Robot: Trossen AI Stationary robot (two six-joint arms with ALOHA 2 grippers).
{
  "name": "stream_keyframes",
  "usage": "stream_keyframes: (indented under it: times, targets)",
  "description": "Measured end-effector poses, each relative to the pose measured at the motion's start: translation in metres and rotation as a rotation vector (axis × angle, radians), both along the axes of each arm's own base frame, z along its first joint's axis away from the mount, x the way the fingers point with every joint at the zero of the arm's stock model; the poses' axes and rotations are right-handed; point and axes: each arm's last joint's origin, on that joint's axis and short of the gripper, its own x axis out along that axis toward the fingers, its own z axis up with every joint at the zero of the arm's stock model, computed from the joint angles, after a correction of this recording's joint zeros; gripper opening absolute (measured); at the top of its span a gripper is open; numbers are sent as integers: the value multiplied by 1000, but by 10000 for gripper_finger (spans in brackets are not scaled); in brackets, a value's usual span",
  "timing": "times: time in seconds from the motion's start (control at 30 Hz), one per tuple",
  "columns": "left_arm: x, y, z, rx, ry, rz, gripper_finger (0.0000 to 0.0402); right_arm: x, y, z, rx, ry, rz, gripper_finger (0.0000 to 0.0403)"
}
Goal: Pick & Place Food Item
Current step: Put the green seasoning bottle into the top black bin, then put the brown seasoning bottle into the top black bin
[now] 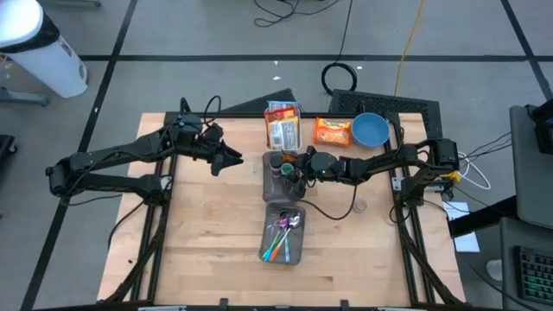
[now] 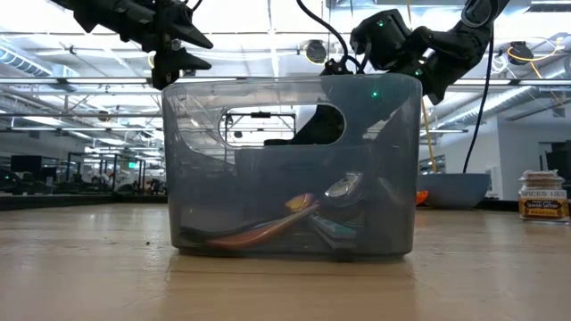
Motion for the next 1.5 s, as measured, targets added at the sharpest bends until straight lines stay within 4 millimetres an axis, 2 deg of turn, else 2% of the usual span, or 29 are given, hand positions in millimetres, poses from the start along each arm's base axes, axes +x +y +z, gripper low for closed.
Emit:
stream_keyframes:
  times: [0.67,1.03,1.27,1.5]
  targets:
    - [0,0,0,0,0,-1,170,0,0,1,8,-3,0,273]
    - [0,0,0,-1,-1,-4,170,-3,0,11,-61,-6,26,268]
    - [1,0,2,5,-17,-6,170,-20,0,42,-167,-15,6,268]
    - [3,1,8,32,-82,-6,170,-45,3,91,-124,-199,-30,267]
